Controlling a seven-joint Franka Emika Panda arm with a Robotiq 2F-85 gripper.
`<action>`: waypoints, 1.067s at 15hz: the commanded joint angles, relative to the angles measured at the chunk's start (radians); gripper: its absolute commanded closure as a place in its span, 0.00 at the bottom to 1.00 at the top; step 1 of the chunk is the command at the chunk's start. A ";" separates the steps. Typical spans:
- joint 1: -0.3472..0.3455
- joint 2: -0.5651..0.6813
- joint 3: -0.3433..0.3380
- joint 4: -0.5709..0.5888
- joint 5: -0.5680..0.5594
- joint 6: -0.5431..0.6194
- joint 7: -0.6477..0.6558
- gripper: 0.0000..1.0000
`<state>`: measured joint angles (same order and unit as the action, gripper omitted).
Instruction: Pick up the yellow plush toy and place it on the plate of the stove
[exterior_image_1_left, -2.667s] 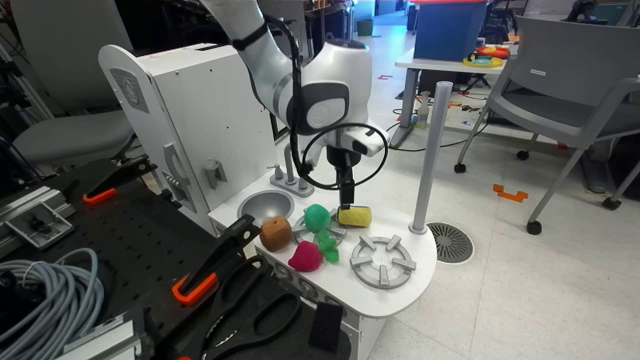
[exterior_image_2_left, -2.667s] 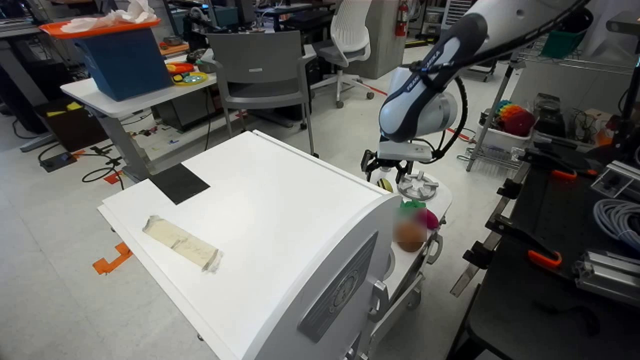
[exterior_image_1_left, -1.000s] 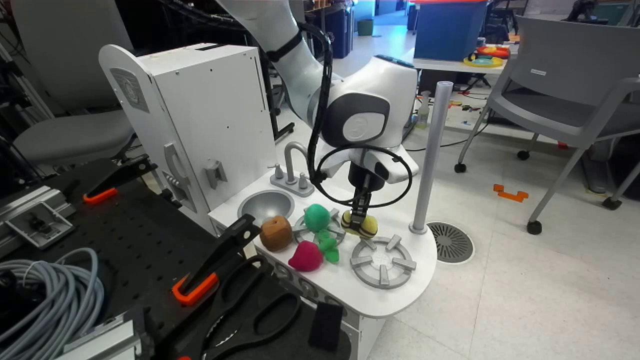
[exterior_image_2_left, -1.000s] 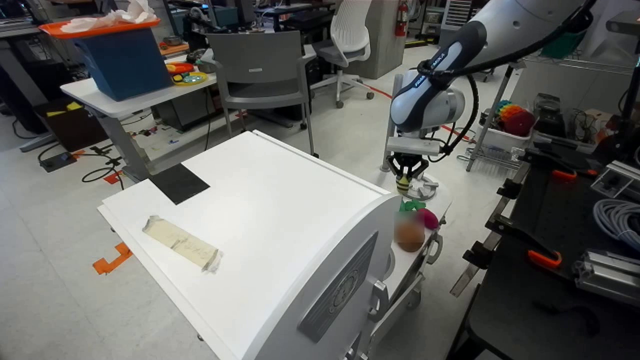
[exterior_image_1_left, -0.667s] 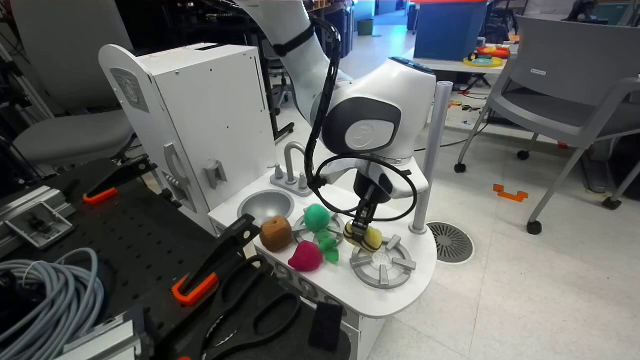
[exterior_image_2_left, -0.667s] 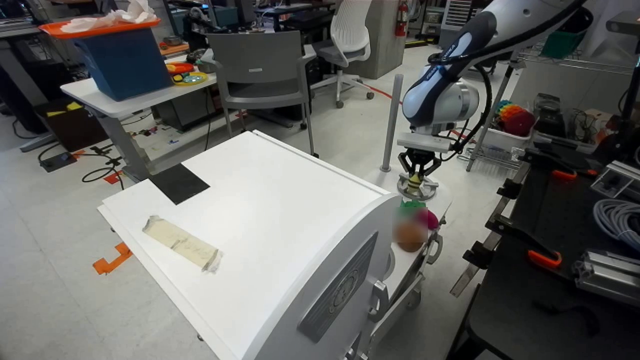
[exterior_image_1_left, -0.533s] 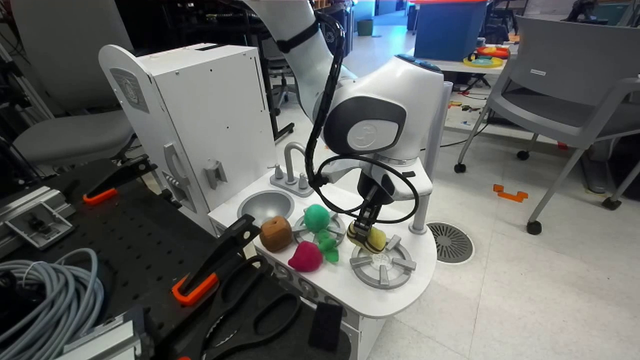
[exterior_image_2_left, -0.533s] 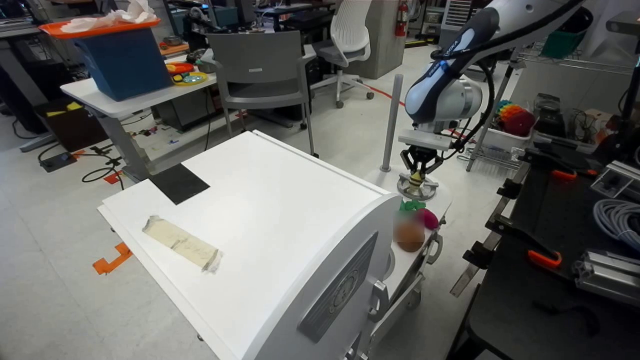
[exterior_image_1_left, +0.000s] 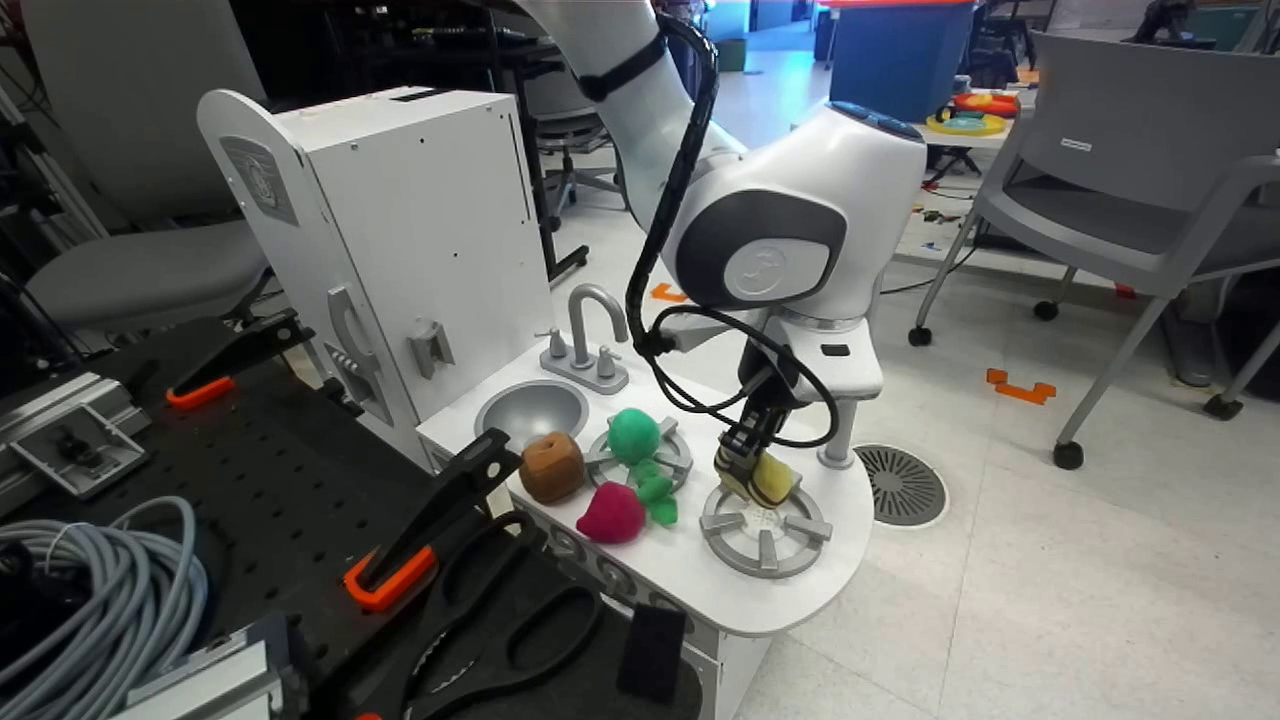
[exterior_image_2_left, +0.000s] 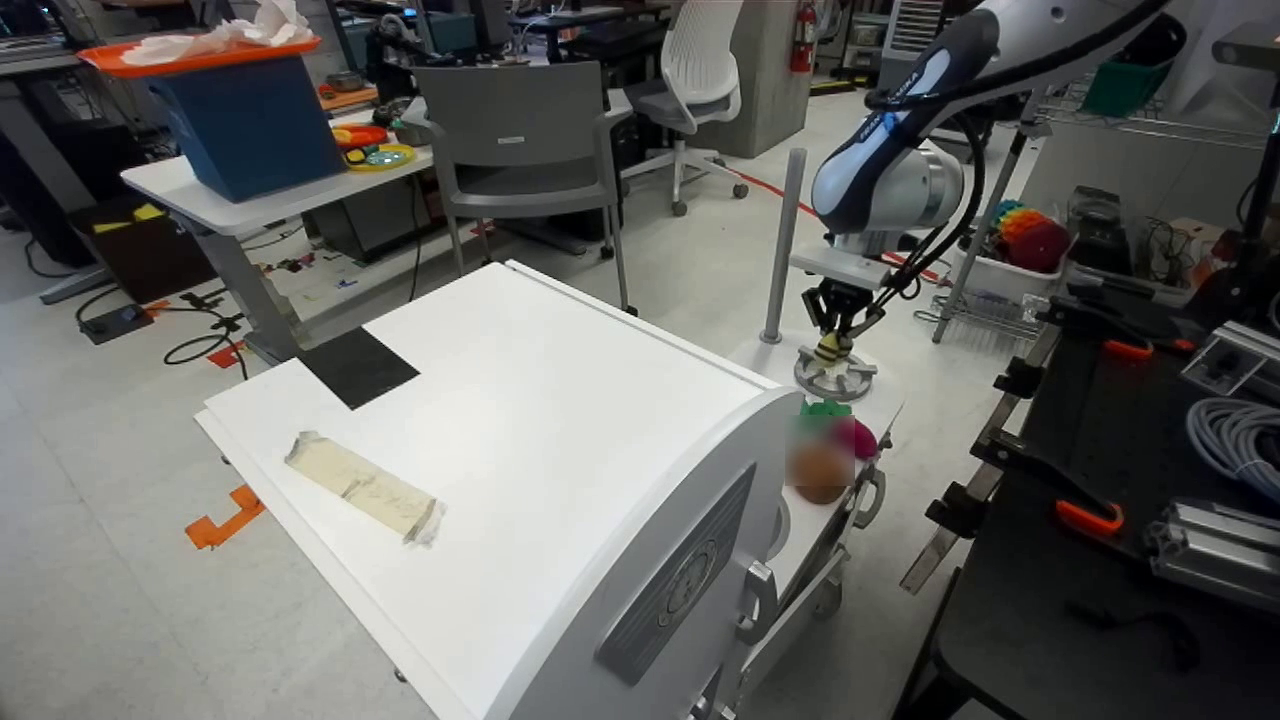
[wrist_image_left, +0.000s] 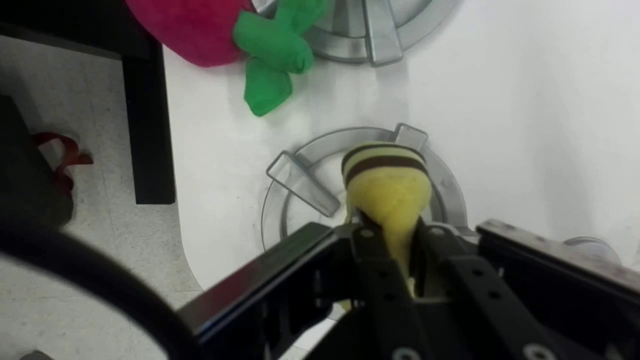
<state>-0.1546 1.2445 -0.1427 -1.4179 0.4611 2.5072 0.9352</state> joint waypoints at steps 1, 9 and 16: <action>-0.003 0.087 -0.012 0.124 -0.025 -0.040 0.099 0.97; -0.011 0.168 -0.023 0.254 -0.096 -0.153 0.230 0.54; -0.003 0.053 0.002 0.111 -0.083 -0.134 0.135 0.04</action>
<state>-0.1538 1.3703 -0.1595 -1.2268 0.3757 2.3765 1.1227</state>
